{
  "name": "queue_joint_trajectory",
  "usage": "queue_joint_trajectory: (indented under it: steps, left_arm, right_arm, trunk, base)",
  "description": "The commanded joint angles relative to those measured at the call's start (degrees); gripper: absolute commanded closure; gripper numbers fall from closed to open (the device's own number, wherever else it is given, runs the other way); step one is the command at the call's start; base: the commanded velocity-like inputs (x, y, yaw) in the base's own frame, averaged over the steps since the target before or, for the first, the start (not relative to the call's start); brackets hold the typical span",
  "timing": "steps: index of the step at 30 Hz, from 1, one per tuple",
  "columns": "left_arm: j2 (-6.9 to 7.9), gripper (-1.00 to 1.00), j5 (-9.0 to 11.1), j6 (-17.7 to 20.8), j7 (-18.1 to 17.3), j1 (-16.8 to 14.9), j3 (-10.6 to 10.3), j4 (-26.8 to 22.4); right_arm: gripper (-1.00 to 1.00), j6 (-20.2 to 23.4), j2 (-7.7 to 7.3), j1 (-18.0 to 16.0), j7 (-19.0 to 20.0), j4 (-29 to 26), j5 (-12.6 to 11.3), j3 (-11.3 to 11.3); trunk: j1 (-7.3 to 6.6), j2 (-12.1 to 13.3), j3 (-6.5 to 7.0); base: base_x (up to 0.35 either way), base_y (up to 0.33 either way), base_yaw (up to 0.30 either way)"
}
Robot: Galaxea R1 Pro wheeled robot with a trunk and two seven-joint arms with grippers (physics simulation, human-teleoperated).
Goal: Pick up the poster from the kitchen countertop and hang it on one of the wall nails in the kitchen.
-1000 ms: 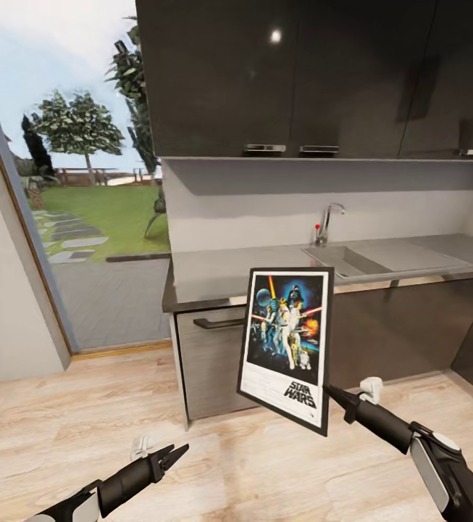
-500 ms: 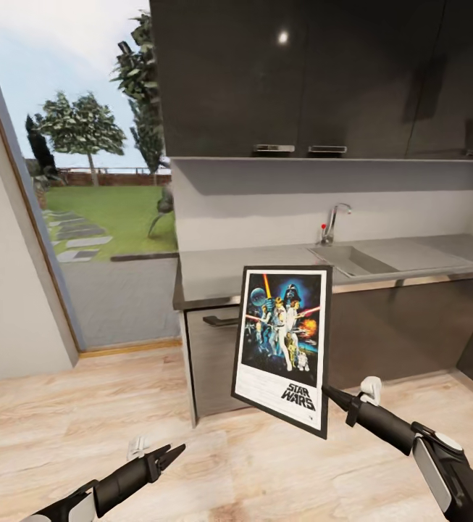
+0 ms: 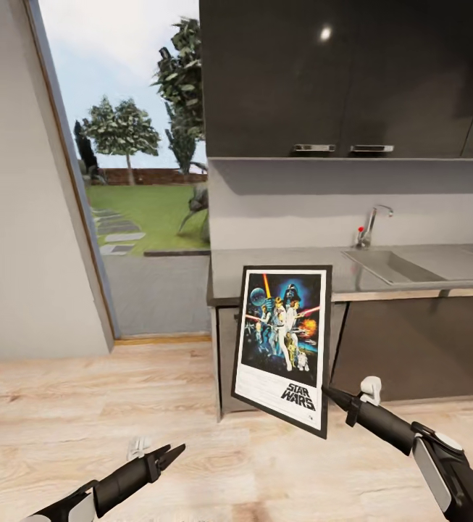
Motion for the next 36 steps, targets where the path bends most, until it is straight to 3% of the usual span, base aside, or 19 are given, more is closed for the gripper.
queue_joint_trajectory:
  steps: [1, 13, 27, 36]
  left_arm:
    - [0.0, -1.0, 0.3, -0.6, 0.0, 0.0, -0.5, 0.0]
    - [0.08, -1.0, 0.3, -0.6, 0.0, 0.0, -0.4, 0.0]
    - [0.14, -1.0, 0.3, -0.6, 0.0, 0.0, -0.4, 0.0]
    - [0.22, -1.0, 0.3, -0.6, 0.0, 0.0, -0.4, 0.1]
  right_arm:
    - [1.0, 0.8, -0.01, 0.0, 0.4, 0.0, -0.5, 0.0]
    - [1.0, 0.7, 0.05, 0.0, 0.4, -0.1, -0.5, 0.0]
    - [1.0, 0.6, 0.06, 0.0, 0.3, -0.3, -0.5, 0.0]
    - [1.0, 0.5, 0.06, 0.0, 0.3, -0.5, -0.3, 0.3]
  trunk:
    - [0.0, 0.0, -0.06]
    - [0.0, 0.0, -0.06]
    - [0.0, 0.0, -0.06]
    - [0.0, 0.0, -0.06]
  base:
    - [-0.007, 0.007, 0.226]
    - [-0.135, 0.162, 0.093]
    - [-0.096, 0.106, 0.257]
    - [-0.198, 0.226, 0.047]
